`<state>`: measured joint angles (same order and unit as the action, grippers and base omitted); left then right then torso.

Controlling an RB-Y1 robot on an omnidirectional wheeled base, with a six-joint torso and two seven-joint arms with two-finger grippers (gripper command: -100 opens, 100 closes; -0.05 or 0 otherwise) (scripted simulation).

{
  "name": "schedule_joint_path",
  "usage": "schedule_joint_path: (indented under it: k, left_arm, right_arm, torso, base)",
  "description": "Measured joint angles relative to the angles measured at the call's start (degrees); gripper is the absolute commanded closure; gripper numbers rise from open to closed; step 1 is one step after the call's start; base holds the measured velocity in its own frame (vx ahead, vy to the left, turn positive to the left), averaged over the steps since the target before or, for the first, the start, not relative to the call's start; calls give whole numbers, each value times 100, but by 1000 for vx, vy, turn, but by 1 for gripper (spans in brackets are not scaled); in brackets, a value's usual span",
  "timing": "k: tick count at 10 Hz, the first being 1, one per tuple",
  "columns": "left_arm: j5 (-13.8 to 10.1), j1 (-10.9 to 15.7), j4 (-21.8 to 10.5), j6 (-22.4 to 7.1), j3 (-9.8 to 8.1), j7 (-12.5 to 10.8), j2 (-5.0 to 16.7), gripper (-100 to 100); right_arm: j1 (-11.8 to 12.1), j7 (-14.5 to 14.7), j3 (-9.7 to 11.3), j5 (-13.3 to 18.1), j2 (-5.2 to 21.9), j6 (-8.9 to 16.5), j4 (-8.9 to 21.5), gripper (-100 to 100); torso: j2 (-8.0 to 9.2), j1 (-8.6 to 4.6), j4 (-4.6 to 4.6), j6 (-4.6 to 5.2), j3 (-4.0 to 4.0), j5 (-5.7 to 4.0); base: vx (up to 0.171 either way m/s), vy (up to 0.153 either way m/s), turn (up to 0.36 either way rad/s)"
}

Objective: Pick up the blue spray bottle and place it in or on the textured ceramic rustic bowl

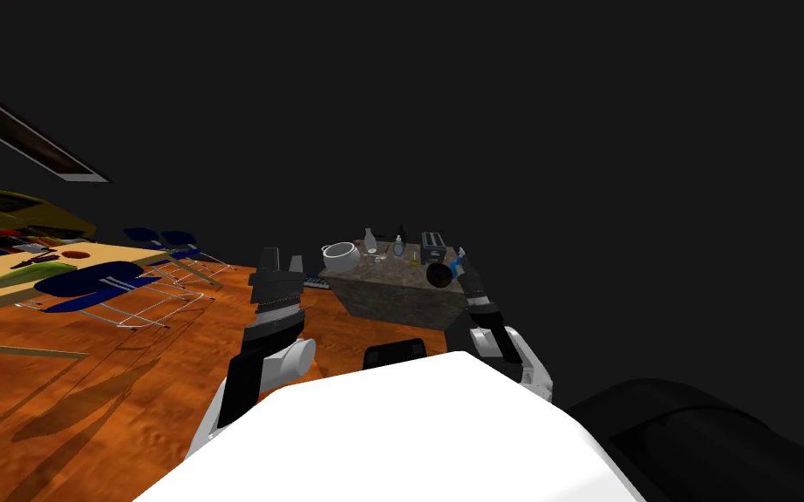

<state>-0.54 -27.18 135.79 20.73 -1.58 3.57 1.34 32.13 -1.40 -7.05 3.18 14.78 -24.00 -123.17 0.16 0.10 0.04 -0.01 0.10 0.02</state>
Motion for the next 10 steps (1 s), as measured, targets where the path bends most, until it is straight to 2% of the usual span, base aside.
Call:
schedule_joint_path:
  k: [2, 5, 8, 10]
  left_arm:
    - [0, 0, 0, 0, 0, 0, 0, 0]
    - [0, 0, 0, 0, 0, 0, 0, 0]
    - [0, -1, 0, 0, -1, 0, 0, 0]
    - [0, -1, 0, 0, 0, 0, 0, 0]
  right_arm:
    - [71, 16, -103, 145, 242, 287, 110, -100]
    - [207, -27, -402, 312, 784, 762, 325, -100]
    - [348, -15, -523, 424, 1049, 1075, 357, -100]
    - [415, 9, -626, 550, 1330, 1395, 460, -100]
  torso:
    - [-5, 3, -1, 0, -3, 1]
    - [-9, -1, -2, 0, -5, 0]
    - [-15, -8, -3, 1, -9, -2]
    - [-20, -8, -4, 0, -12, -2]
  base:
    - [-27, 46, 102]
    - [-15, 33, 86]
    - [1, 15, 59]
    - [17, 19, 144]
